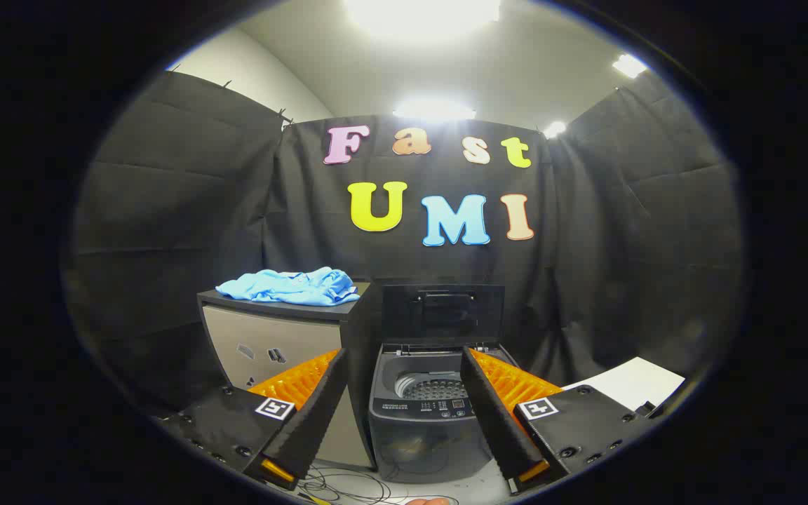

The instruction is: Put the clothes into the washing machine and then close the washing machine lid.

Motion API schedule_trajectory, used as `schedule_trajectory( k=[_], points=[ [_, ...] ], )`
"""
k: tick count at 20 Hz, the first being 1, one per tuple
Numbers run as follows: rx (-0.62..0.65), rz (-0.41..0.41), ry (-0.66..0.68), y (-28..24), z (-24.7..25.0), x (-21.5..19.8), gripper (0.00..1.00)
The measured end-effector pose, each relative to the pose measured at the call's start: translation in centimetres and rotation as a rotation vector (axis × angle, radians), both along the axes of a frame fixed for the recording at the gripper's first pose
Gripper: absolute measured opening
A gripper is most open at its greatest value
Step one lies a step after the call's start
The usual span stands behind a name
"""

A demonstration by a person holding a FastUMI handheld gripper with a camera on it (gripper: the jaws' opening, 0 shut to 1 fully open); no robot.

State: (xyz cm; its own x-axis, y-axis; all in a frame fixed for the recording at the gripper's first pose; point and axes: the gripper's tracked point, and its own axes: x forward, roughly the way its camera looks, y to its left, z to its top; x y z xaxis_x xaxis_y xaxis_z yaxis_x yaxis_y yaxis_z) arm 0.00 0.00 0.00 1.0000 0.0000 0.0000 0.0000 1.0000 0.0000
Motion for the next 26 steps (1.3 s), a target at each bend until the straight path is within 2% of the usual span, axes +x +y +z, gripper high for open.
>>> schedule_trajectory(
  k=[10, 26],
  points=[
    [-0.033, 0.006, -0.016, -0.7, 0.4, -0.1, 1.0],
    [-0.049, -0.037, -0.029, -2.2, 0.8, 0.0, 1.0]
  ],
)
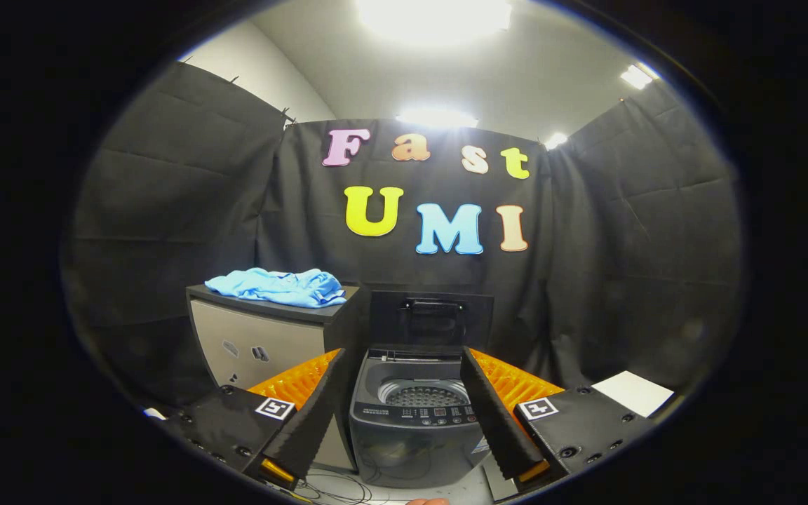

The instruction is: Put the clothes into the washing machine and then close the washing machine lid.

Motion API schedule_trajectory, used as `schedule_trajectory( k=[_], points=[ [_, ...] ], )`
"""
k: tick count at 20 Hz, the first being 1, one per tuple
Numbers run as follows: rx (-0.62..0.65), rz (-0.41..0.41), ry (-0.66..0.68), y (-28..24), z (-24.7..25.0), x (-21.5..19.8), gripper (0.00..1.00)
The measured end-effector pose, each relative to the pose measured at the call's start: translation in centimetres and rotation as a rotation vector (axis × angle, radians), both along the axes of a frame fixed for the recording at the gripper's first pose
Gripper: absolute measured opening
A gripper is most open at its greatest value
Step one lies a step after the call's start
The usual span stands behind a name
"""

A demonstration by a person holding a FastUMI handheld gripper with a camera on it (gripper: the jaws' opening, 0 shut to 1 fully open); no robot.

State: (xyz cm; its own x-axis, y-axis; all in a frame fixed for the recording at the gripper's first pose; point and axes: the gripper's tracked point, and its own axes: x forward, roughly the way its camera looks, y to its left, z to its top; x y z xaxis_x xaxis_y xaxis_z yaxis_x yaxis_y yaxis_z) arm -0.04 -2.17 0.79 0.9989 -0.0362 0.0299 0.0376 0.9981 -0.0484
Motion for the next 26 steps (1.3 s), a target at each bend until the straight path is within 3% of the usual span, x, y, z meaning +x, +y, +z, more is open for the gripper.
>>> schedule_trajectory(
  k=[13, 17, 26],
  points=[
    [-0.002, 0.032, 0.012, 1.0, 1.5, 1.8, 1.0],
    [0.008, 0.102, 0.045, 2.8, 2.9, 3.4, 1.0],
    [-0.095, 0.282, 0.01, 7.4, 11.6, 8.4, 1.0]
  ],
)
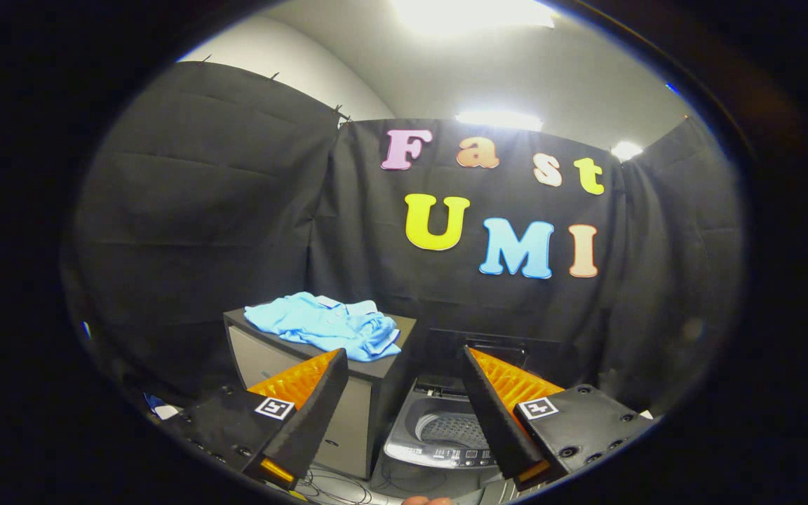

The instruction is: Put the clothes into the washing machine and then close the washing machine lid.

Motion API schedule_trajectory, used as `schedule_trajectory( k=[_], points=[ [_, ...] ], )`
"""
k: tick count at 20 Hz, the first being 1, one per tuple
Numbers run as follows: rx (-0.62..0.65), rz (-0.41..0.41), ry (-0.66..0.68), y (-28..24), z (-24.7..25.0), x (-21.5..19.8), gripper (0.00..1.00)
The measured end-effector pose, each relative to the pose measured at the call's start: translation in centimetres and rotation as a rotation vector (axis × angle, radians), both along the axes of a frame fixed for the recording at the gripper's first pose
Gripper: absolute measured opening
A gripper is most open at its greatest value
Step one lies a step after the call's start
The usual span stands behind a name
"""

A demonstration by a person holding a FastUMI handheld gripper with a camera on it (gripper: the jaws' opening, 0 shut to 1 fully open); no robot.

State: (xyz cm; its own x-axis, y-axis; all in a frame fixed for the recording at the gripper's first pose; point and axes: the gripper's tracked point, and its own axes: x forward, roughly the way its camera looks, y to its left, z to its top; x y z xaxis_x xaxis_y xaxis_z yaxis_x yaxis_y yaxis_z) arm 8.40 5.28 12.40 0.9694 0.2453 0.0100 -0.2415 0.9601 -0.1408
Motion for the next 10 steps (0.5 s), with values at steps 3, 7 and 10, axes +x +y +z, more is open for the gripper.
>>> schedule_trajectory(
  k=[3, 7, 10],
  points=[
    [-0.014, 0.089, -0.003, 2.4, 2.9, 1.3, 1.0],
    [-0.095, 0.086, -0.005, 2.7, 5.5, 3.0, 1.0],
    [-0.114, 0.109, -0.003, 4.4, 6.4, 4.0, 1.0]
  ],
)
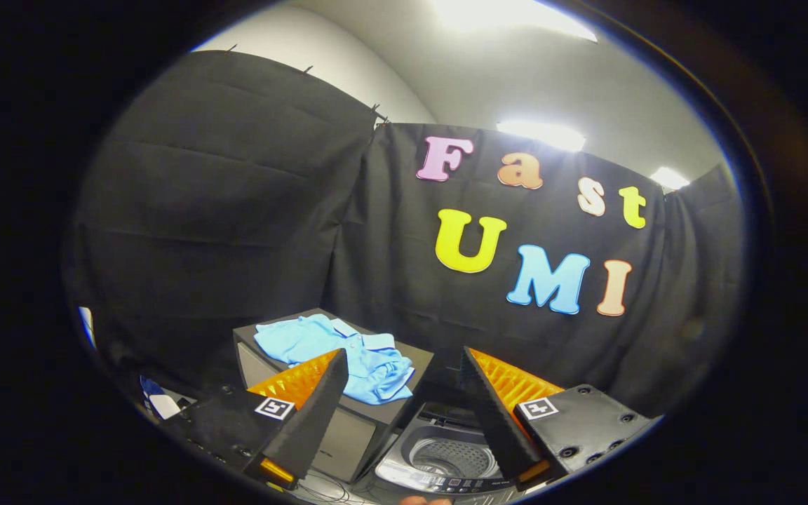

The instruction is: Put the clothes into the washing machine and then close the washing machine lid.

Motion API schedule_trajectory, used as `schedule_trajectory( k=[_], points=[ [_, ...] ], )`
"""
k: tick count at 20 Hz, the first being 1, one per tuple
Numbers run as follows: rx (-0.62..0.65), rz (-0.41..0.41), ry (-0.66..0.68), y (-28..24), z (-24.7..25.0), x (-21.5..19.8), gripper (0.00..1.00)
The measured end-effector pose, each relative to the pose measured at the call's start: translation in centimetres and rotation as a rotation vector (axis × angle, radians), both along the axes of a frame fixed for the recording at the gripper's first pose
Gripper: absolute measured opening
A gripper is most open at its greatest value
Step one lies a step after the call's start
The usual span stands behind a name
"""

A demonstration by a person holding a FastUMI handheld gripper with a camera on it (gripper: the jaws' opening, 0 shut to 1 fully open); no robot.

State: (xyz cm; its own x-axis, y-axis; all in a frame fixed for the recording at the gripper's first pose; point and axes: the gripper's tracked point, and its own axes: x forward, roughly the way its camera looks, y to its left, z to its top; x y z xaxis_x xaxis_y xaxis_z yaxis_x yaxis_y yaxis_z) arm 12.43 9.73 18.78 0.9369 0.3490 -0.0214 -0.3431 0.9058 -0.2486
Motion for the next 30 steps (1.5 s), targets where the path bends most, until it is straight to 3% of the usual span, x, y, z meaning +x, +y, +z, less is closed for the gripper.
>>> schedule_trajectory(
  k=[12, 24, 30],
  points=[
    [0.082, 0.138, 0.189, 8.4, -2.5, 6.4, 1.0],
    [0.093, 0.117, 0.389, 15.2, -7.7, 14.4, 1.0],
    [0.021, 0.071, 0.396, 17.4, -11.6, 18.1, 1.0]
  ],
)
